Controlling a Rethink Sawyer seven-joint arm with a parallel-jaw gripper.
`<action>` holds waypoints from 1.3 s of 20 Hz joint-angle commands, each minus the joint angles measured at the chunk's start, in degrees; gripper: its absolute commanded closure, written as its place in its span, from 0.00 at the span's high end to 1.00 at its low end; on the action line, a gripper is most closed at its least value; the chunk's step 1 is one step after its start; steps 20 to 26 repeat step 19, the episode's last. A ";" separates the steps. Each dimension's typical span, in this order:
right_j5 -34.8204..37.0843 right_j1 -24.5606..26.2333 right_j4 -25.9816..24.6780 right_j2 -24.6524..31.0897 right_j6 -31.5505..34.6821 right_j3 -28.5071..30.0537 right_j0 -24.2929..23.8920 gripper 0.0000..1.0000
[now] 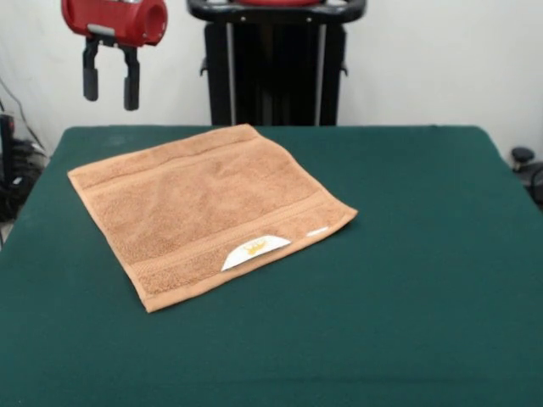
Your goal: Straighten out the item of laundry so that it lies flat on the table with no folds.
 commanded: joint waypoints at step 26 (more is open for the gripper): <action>8.75 -2.29 -0.26 6.41 -11.24 7.70 1.84 1.00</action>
